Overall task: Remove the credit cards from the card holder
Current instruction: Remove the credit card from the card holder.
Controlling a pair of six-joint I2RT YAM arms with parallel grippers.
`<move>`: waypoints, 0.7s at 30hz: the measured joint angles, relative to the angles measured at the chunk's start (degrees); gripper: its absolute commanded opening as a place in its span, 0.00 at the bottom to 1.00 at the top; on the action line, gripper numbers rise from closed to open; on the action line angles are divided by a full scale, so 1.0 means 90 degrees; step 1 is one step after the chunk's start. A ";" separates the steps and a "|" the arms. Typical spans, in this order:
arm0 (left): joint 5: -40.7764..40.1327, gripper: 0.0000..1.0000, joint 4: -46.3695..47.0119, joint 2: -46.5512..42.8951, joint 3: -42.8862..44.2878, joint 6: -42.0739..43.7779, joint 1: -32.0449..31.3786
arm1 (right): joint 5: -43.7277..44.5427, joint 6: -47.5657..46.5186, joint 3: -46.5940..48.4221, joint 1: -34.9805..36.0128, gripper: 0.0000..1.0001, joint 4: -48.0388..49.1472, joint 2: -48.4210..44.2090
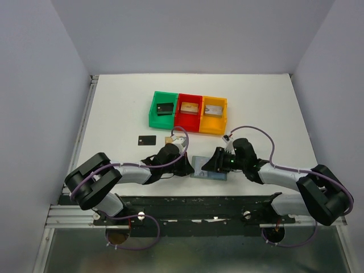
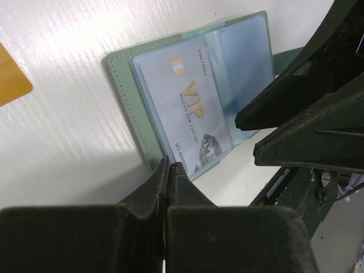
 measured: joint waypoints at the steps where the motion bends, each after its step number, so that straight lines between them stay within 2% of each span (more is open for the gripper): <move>1: -0.0002 0.00 -0.0005 0.0012 0.0000 0.0000 0.0000 | 0.0000 0.0032 0.0000 0.0000 0.50 0.0015 0.0024; 21: -0.0046 0.00 -0.0032 0.0097 -0.0002 0.0053 0.0000 | 0.0073 0.0092 -0.0027 0.0000 0.50 -0.0027 0.0340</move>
